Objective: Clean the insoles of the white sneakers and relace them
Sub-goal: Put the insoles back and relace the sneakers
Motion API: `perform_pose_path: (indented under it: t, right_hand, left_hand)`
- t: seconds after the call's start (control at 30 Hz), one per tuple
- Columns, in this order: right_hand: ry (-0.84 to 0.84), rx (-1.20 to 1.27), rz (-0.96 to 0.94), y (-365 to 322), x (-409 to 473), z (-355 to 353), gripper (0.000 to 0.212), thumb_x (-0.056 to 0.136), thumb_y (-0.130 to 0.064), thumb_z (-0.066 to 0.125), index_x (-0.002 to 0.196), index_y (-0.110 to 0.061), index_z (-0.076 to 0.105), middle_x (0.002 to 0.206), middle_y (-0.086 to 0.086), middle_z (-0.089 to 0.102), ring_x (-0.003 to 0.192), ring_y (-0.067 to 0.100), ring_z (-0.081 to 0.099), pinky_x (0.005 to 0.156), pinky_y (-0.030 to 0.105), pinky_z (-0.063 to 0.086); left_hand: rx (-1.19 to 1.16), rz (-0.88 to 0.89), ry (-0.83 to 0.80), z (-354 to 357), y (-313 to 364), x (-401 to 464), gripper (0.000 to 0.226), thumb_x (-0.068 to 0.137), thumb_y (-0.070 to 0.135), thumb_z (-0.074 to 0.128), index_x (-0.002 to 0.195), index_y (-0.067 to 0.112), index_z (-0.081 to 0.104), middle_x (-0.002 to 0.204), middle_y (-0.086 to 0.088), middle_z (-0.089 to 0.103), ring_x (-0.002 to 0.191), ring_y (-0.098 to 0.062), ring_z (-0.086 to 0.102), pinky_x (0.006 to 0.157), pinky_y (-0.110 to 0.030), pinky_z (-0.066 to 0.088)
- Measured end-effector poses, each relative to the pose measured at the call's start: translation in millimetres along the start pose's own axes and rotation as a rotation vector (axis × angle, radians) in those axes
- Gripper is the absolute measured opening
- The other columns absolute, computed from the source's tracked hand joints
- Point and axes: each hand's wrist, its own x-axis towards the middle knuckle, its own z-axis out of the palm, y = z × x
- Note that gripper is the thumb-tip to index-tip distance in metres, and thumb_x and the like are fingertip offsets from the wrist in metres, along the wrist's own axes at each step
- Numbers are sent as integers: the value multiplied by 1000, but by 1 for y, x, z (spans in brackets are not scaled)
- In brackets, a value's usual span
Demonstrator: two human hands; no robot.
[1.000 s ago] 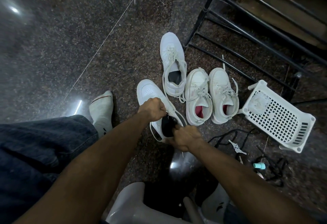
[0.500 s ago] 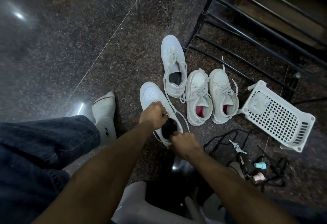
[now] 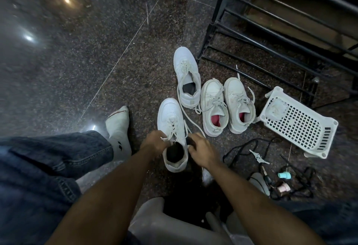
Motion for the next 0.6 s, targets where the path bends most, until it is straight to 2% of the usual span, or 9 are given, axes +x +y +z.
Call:
perform_pose_path:
  t: [0.07, 0.1, 0.17, 0.27, 0.37, 0.47, 0.6]
  right_hand:
    - [-116, -30, -20, -8, 11, -3, 44, 94, -23, 54, 137, -22, 48, 144, -6, 42, 123, 25, 51, 98, 42, 45]
    - [-149, -50, -20, -13, 16, -3, 42, 94, -24, 54, 136, -21, 49, 144, -4, 42, 125, 25, 50, 99, 42, 45]
    - [-182, -106, 2, -22, 22, -1, 34, 94, -25, 54, 128, -19, 58, 138, 2, 51, 122, 28, 53, 98, 42, 46]
    - [-125, -250, 46, -33, 24, -4, 20, 90, -19, 56, 106, -20, 67, 117, 8, 65, 108, 31, 62, 88, 40, 51]
    - [-154, -364, 31, -30, 20, -20, 26, 88, -25, 56, 111, -16, 63, 118, 10, 63, 109, 33, 60, 90, 40, 49]
    - [-214, -453, 51, -13, 14, -43, 30, 83, -18, 55, 113, -17, 59, 121, 8, 61, 110, 32, 59, 89, 39, 47]
    - [-310, -399, 37, 4, 13, -55, 20, 79, -14, 52, 94, -27, 54, 114, 1, 63, 102, 27, 59, 78, 32, 42]
  left_hand:
    - [126, 62, -39, -10, 4, 1, 16, 77, 40, 77, 78, 26, 68, 92, -5, 70, 90, -25, 66, 71, -28, 48]
    - [154, 89, -57, -15, 7, 0, 15, 80, 35, 74, 72, 24, 67, 87, -5, 72, 84, -24, 68, 71, -30, 51]
    - [192, 110, -75, -24, 11, -2, 13, 87, 25, 68, 78, 19, 73, 78, -3, 73, 77, -20, 69, 76, -35, 57]
    - [285, 114, -101, -36, 13, -4, 13, 89, 22, 63, 86, 19, 75, 87, 2, 73, 87, -19, 69, 83, -35, 56]
    - [424, 93, -103, -49, 14, -7, 8, 86, 27, 62, 86, 21, 67, 102, -2, 70, 95, -22, 65, 84, -36, 54]
    - [550, 16, -81, -63, 17, -10, 26, 87, 31, 62, 110, 20, 67, 116, -5, 66, 105, -25, 63, 91, -38, 53]
    - [576, 19, -61, -68, 31, -16, 33, 84, 24, 62, 115, 14, 64, 120, -9, 66, 107, -28, 63, 93, -41, 53]
